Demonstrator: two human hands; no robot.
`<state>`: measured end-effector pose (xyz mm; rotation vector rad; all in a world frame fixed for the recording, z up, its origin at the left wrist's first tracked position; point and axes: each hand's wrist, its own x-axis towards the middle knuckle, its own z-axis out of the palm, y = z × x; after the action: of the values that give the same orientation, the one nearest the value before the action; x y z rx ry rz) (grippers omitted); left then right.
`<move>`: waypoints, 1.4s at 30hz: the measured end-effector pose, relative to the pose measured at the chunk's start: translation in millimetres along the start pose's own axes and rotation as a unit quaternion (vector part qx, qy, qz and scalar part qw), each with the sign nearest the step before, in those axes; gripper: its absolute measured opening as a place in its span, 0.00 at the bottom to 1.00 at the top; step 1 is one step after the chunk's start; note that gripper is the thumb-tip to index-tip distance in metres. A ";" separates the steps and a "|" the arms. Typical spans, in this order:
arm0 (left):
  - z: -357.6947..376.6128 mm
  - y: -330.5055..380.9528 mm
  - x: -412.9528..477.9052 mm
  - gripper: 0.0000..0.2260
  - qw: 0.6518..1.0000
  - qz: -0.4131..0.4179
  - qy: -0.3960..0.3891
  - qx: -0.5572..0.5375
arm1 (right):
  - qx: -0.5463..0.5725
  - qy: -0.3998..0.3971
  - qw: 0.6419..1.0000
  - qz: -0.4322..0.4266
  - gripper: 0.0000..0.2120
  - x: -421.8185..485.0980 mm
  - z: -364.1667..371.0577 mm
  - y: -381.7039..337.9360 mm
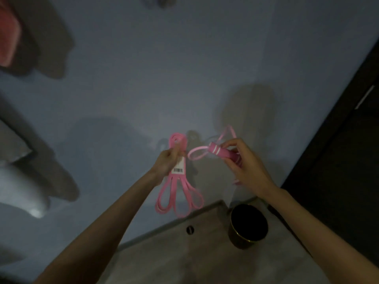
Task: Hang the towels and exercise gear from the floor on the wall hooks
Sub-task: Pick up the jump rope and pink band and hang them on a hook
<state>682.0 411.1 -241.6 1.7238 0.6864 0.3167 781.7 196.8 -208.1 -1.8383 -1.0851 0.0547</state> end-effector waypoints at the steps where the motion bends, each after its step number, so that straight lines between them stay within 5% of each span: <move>1: -4.1 9.2 -0.6 0.25 1.000 -0.015 -0.014 -0.007 | 0.003 0.004 1.000 -0.012 0.08 2.4 -2.3 -5.3; 15: -27.2 33.8 14.5 0.27 0.998 -0.054 0.009 0.020 | -0.098 0.046 0.978 -0.180 0.14 27.4 -14.7 -31.4; 24: -10.4 46.4 15.1 0.22 0.995 -0.049 -0.071 -0.058 | -0.057 0.033 0.979 -0.193 0.12 25.2 -12.4 -22.5; 29: -10.6 49.5 13.3 0.08 0.993 -0.021 -0.052 -0.103 | -0.034 -0.008 0.995 -0.095 0.13 18.4 -15.6 -7.6; 35: -21.9 78.8 4.2 0.08 0.994 0.077 0.030 -0.065 | 0.000 -0.059 0.998 0.031 0.20 12.6 -9.2 14.9; 42: -13.1 128.2 -8.3 0.03 0.979 0.200 0.045 -0.007 | 0.205 0.059 0.976 0.052 0.21 52.0 -25.1 -21.6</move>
<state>703.7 399.5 -114.9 1.8370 0.3939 0.6803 810.6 218.1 -158.0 -1.5036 -0.8218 0.2130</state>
